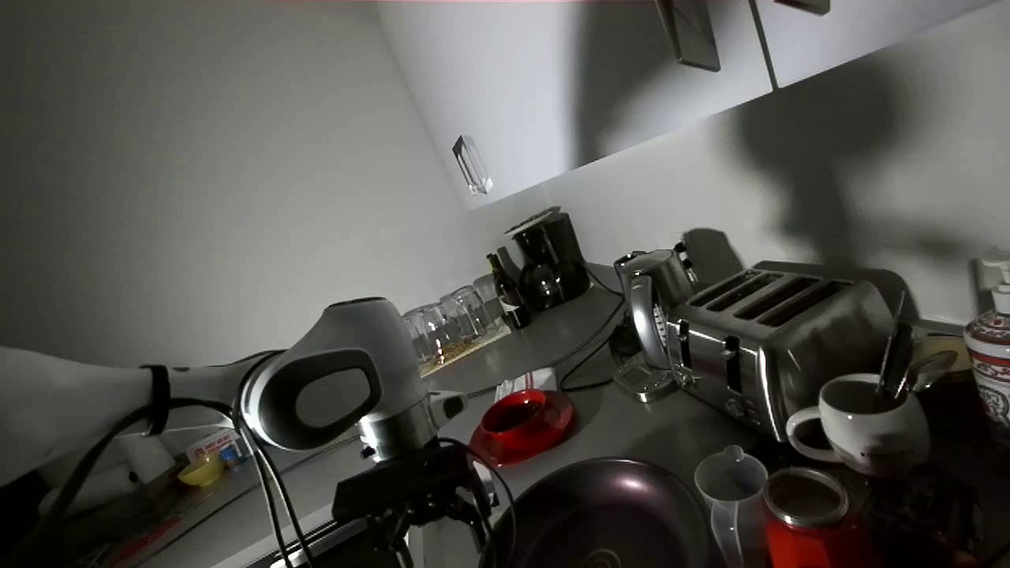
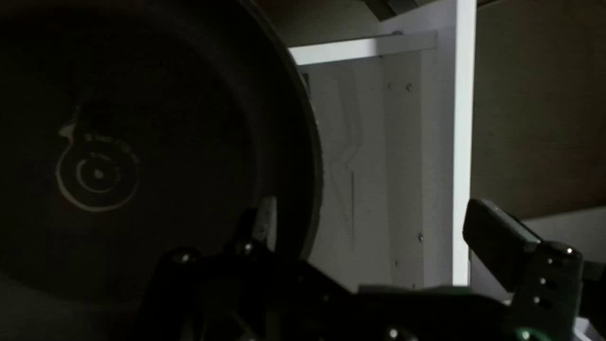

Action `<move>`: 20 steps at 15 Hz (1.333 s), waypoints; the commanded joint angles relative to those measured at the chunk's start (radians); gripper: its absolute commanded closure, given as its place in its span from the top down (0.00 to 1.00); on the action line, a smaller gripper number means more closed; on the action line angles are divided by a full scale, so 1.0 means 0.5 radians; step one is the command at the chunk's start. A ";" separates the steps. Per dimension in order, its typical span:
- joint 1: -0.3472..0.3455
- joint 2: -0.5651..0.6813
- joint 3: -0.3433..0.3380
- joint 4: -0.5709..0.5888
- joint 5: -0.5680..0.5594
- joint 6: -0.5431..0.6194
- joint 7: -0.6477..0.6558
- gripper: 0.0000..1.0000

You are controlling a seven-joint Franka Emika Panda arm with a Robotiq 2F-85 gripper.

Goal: Move the pan slightly to the right on the counter

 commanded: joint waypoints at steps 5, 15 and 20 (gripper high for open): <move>0.012 -0.079 0.005 -0.038 0.601 -0.127 0.419 1.00; -0.010 -0.192 -0.041 -0.186 1.199 0.060 0.960 1.00; 0.007 -0.167 -0.071 -0.138 1.241 0.043 1.005 1.00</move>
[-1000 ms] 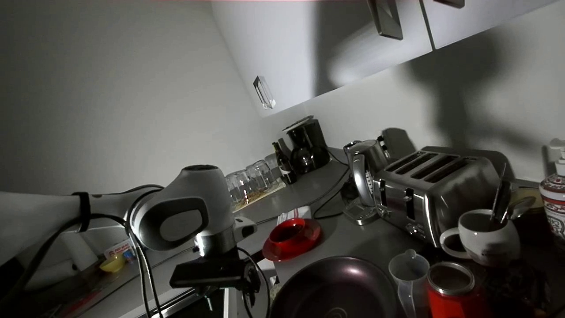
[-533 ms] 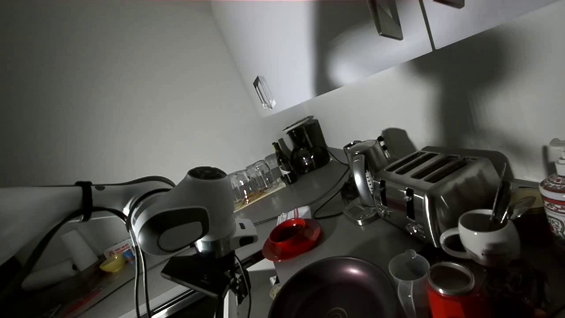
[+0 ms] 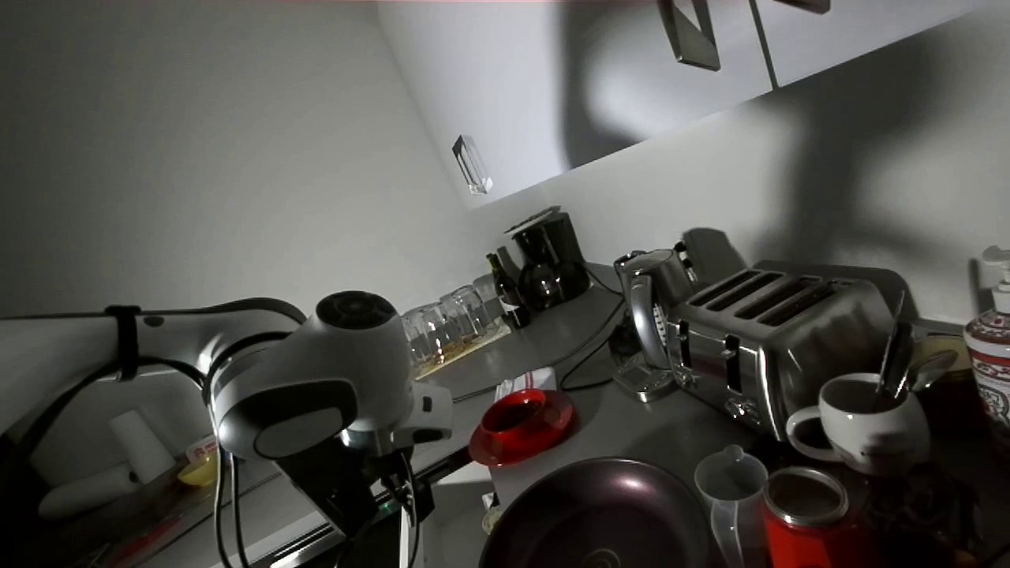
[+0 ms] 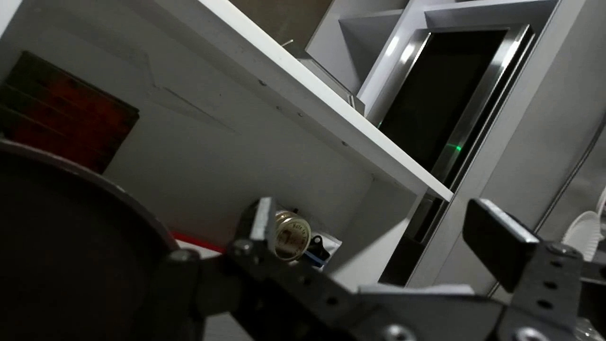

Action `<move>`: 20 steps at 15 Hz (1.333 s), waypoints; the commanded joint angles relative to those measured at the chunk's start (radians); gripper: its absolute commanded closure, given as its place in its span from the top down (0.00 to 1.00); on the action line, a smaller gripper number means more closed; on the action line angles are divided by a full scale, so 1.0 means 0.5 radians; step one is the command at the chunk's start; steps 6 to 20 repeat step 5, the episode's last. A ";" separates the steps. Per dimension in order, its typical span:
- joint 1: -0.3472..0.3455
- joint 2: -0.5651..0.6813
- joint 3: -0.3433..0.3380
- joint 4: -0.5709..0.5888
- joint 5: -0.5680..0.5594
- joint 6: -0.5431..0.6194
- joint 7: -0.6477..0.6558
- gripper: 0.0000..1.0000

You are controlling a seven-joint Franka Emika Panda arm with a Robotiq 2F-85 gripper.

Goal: Move the pan slightly to the right on the counter

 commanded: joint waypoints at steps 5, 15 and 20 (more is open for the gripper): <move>0.026 -0.042 -0.032 -0.033 0.025 -0.006 0.040 1.00; 0.026 -0.042 -0.032 -0.033 0.025 -0.006 0.040 1.00; 0.026 -0.042 -0.032 -0.033 0.025 -0.006 0.040 1.00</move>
